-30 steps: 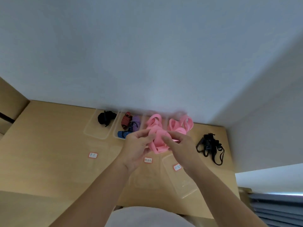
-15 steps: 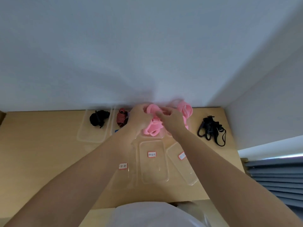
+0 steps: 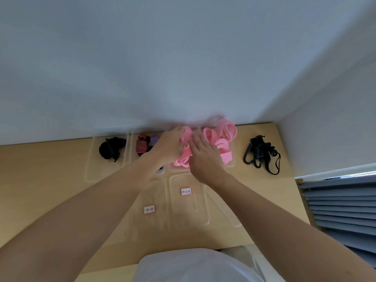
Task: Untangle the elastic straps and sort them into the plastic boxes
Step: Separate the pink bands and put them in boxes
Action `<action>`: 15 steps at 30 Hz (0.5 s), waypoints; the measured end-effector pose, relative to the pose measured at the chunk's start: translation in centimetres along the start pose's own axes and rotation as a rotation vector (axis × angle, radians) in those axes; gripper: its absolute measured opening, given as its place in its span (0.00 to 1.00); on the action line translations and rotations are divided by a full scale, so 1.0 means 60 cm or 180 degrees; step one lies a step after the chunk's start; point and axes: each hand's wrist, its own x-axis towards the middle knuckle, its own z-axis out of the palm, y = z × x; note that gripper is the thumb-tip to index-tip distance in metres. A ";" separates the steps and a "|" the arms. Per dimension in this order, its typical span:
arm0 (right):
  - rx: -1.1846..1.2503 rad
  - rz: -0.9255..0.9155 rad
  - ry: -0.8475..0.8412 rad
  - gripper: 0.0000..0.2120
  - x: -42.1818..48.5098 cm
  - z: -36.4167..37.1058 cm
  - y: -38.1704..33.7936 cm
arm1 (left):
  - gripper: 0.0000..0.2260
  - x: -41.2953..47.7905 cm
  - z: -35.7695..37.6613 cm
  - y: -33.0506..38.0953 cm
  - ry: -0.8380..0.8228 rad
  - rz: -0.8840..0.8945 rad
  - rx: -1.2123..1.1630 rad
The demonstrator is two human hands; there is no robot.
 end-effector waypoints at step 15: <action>-0.1099 0.0195 -0.1179 0.33 0.054 -0.008 -0.046 | 0.19 0.009 0.054 -0.036 0.0293 -0.0120 0.2026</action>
